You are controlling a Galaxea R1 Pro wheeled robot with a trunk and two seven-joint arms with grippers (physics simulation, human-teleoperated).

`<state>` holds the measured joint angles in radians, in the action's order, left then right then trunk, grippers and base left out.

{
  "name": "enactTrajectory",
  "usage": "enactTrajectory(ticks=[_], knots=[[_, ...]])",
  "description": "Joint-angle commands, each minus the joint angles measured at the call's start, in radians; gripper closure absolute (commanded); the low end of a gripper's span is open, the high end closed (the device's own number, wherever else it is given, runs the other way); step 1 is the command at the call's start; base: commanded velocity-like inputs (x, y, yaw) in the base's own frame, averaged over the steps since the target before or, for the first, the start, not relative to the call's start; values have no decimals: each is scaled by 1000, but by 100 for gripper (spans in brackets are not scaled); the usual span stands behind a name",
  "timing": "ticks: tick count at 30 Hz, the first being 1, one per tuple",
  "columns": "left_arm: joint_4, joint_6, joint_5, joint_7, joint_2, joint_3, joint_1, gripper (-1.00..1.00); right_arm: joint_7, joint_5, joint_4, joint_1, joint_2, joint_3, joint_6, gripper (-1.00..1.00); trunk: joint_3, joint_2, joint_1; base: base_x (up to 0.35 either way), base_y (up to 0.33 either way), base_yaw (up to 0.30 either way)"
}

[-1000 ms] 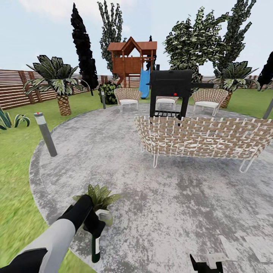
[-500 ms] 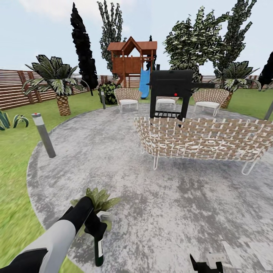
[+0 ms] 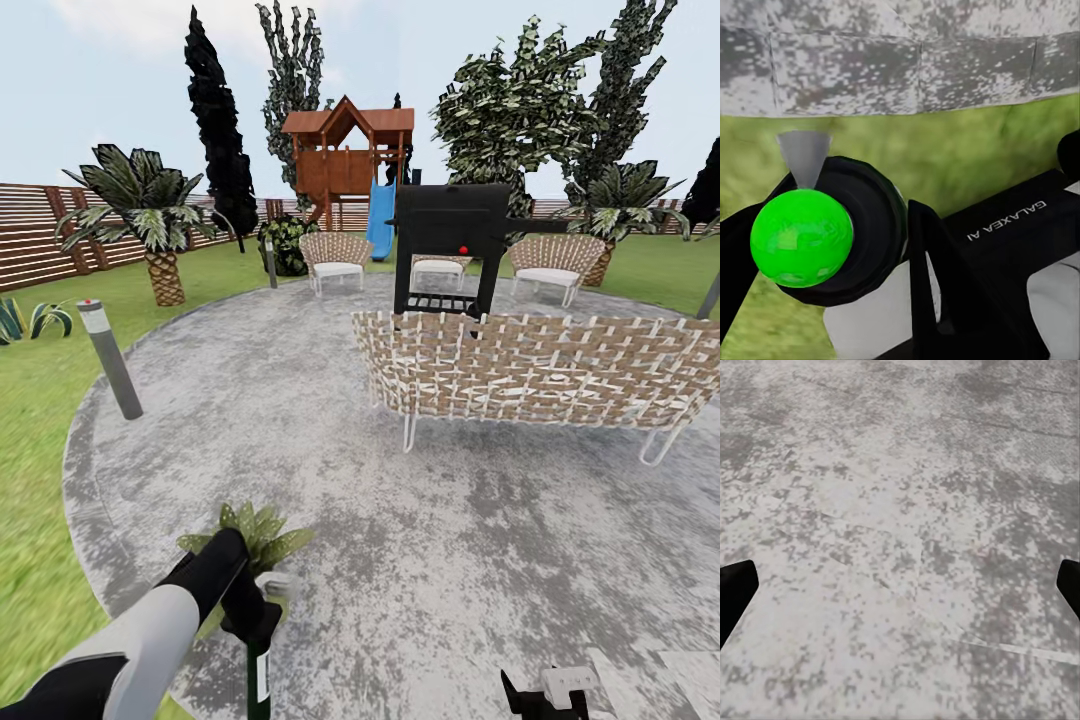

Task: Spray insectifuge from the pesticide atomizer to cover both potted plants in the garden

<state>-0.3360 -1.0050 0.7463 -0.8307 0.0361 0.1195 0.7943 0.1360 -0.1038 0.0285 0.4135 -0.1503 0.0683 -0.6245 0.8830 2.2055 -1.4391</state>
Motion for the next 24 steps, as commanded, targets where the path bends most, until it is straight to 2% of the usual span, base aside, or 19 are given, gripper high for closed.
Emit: enactTrajectory(ticks=[1, 4, 8, 22, 24], knots=[[-1, -6, 10, -8, -2, 7, 0, 100, 5, -11, -1, 1, 0, 7, -3, -100, 1, 0, 0, 70, 0, 0], [9, -6, 10, -11, -7, 8, -1, 100, 5, -11, -1, 1, 0, 7, -3, -100, 1, 0, 0, 224, 0, 0], [13, -6, 9, -10, 2, 8, -1, 100, 6, -11, -1, 1, 0, 7, -3, -100, 1, 0, 0, 272, 0, 57], [28, -6, 8, -11, 3, 8, -1, 100, 7, -11, -1, 1, 0, 7, -3, -100, 1, 0, 0, 12, 0, 266], [28, -6, 3, -14, 5, 9, -1, 100, 7, -11, -1, 1, 0, 7, -3, -100, 1, 0, 0, 0, 0, 90]])
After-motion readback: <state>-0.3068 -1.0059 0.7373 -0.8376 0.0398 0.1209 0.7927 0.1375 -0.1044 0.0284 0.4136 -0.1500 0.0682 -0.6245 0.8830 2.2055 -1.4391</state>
